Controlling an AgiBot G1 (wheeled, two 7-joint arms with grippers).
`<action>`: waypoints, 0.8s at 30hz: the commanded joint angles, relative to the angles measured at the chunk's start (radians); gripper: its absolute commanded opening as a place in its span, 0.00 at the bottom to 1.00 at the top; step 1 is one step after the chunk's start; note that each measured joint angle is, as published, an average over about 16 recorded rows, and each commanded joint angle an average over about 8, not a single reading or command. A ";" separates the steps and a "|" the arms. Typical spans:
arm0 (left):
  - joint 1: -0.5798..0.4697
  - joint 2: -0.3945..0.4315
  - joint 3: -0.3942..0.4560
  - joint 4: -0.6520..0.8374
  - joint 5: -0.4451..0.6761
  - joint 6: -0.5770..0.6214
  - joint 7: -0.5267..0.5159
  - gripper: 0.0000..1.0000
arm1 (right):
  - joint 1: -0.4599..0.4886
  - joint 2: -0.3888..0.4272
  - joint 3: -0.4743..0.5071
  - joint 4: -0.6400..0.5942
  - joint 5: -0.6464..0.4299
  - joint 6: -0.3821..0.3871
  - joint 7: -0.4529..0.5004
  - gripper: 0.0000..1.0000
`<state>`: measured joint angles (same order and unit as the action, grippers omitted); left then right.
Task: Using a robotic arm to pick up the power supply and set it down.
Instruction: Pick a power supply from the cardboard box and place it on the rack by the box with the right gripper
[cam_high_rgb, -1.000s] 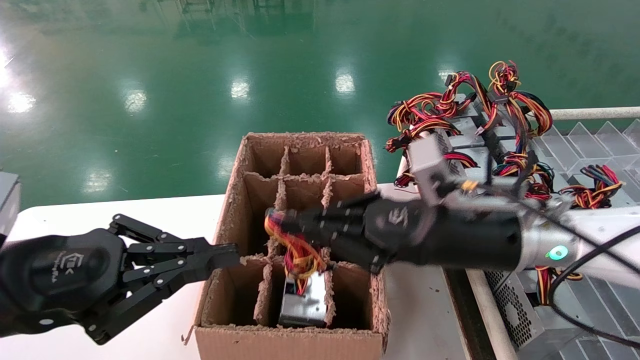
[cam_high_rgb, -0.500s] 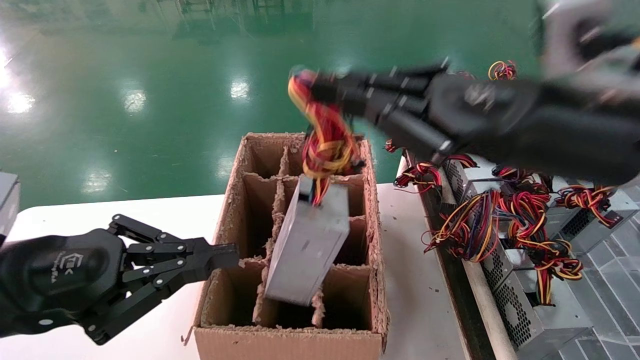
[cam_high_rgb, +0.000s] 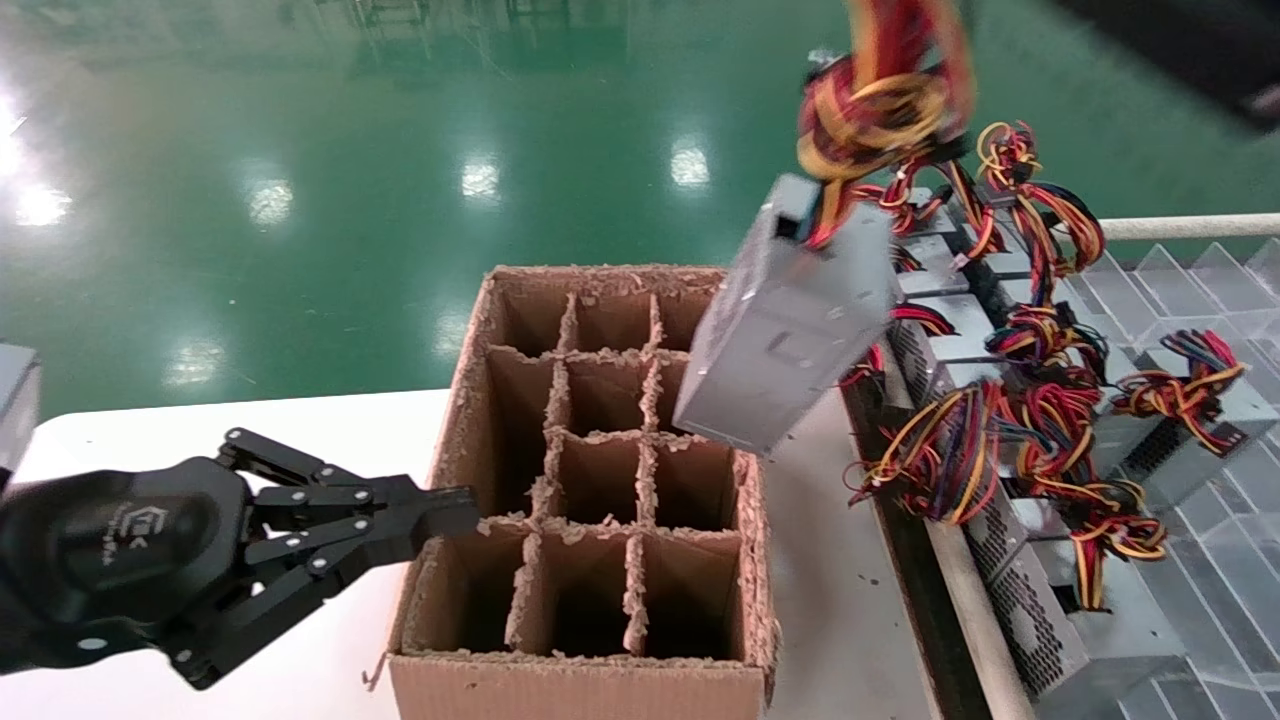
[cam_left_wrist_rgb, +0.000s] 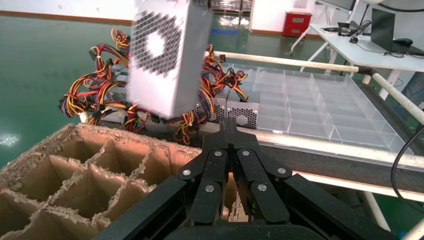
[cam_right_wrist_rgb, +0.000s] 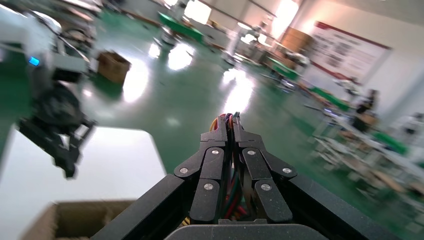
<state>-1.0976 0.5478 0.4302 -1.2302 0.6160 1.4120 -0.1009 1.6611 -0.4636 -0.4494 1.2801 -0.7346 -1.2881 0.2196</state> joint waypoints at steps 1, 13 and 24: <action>0.000 0.000 0.000 0.000 0.000 0.000 0.000 0.00 | 0.011 0.051 0.017 0.039 -0.005 0.023 0.022 0.00; 0.000 0.000 0.000 0.000 0.000 0.000 0.000 0.00 | 0.018 0.366 0.071 0.066 -0.004 -0.015 0.097 0.00; 0.000 0.000 0.000 0.000 0.000 0.000 0.000 0.00 | -0.035 0.619 -0.083 0.035 0.077 0.011 0.087 0.00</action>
<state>-1.0976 0.5478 0.4303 -1.2302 0.6160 1.4120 -0.1009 1.6403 0.1470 -0.5468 1.3164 -0.6468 -1.2712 0.2965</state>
